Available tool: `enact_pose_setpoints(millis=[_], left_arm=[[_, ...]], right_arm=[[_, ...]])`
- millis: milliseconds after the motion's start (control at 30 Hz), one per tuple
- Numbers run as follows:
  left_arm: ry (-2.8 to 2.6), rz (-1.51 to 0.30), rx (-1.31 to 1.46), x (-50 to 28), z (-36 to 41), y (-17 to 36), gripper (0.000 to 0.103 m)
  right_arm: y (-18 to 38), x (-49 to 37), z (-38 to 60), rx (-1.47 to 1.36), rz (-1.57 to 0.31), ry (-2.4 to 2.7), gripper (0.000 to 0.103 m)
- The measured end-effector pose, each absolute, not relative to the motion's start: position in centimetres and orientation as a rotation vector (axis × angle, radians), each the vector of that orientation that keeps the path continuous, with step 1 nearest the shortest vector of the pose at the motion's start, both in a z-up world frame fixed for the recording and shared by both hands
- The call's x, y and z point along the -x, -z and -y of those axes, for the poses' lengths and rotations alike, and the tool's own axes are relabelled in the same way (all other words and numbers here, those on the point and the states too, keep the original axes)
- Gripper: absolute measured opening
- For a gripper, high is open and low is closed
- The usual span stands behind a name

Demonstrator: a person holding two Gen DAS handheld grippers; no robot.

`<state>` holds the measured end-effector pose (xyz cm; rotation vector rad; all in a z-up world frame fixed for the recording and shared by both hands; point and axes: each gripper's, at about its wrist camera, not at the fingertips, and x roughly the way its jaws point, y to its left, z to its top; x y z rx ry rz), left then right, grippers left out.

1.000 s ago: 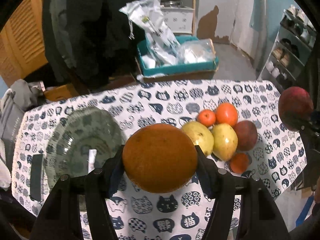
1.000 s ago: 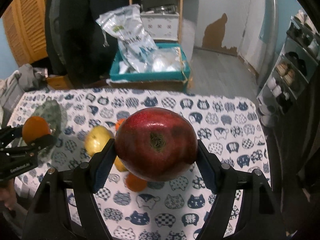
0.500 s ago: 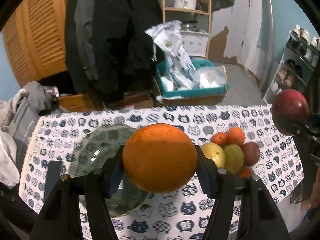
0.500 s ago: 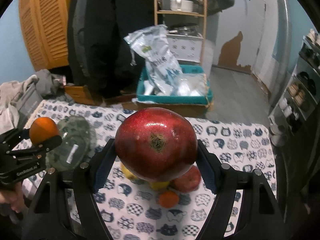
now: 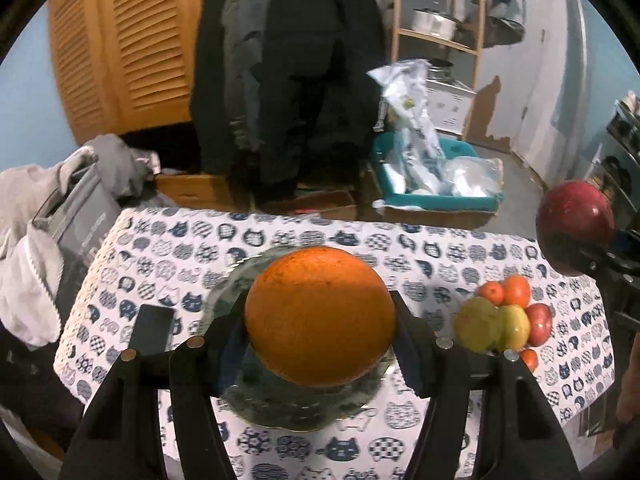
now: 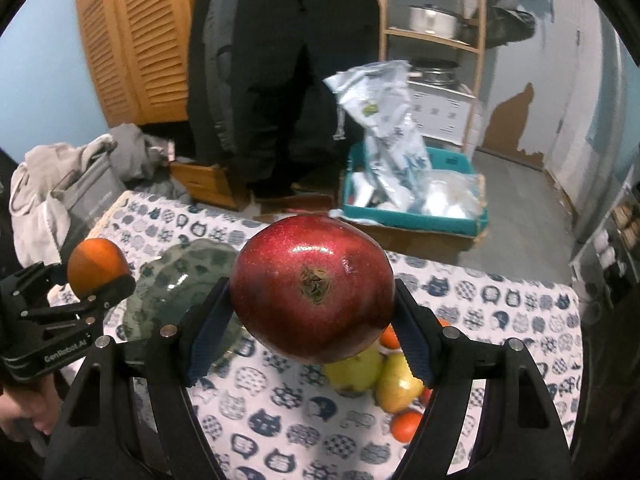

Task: Organize fruits
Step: 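Lift and carry the orange with the left tool while the right carries the apple to the bowl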

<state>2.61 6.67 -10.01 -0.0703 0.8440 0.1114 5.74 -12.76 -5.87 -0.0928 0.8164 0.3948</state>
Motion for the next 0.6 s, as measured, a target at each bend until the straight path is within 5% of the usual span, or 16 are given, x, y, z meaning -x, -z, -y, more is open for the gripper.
enact_pose_setpoints(millis=[600], left_arm=[[-0.208, -0.92, 0.138, -3.1, -14.2, 13.5, 0.066]], right_arm=[[10.3, -8.8, 2.1, 0.145, -0.93, -0.524, 0.077]])
